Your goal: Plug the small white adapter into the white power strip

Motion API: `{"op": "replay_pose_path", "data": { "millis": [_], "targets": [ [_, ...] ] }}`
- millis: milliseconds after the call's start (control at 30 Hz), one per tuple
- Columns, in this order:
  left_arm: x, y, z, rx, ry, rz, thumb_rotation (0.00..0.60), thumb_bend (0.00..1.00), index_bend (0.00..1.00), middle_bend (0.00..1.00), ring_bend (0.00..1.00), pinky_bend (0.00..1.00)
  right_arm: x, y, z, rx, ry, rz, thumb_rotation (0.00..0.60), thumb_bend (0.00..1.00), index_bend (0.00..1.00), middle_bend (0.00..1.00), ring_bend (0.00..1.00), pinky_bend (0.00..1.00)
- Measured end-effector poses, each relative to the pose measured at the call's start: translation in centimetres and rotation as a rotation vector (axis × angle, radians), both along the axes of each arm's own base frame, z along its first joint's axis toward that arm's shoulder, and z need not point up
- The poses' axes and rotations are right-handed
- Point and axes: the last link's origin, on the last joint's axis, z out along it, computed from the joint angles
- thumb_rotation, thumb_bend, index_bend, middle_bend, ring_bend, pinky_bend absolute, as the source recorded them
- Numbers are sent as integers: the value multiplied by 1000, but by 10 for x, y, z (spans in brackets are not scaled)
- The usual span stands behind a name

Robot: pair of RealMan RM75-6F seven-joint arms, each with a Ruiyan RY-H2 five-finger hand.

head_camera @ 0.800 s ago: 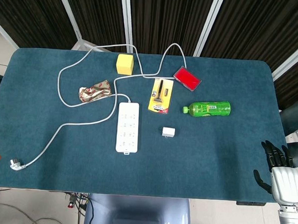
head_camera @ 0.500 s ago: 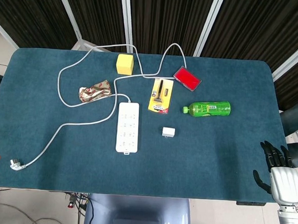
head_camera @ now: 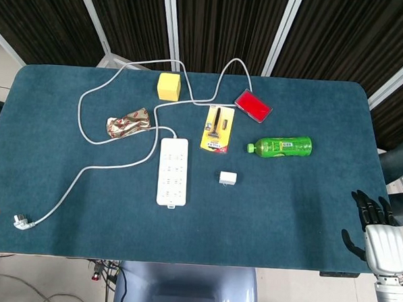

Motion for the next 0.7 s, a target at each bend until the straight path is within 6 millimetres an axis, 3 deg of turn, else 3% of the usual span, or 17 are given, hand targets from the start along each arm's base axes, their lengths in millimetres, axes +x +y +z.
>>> {"op": "replay_pose_path", "data": {
  "millis": [100, 300, 533, 700],
  "targets": [
    [0, 0, 1, 1, -3, -1, 600, 84, 149, 0, 0, 0, 0, 0, -1, 6, 0, -1, 600, 416, 86, 104, 163, 148],
    [-1, 2, 1, -1, -3, 3, 600, 84, 150, 0, 0, 0, 3, -3, -1, 29, -38, 4, 600, 417, 97, 162, 266, 384],
    [0, 1, 2, 0, -3, 1, 600, 84, 150, 0, 0, 0, 16, -30, 3, 119, -46, 20, 600, 415, 113, 546, 642, 664],
    [-1, 2, 0, -5, 0, 4, 600, 84, 149, 0, 0, 0, 27, -53, -1, 225, -50, -13, 600, 416, 113, 612, 698, 693]
  ]
}}
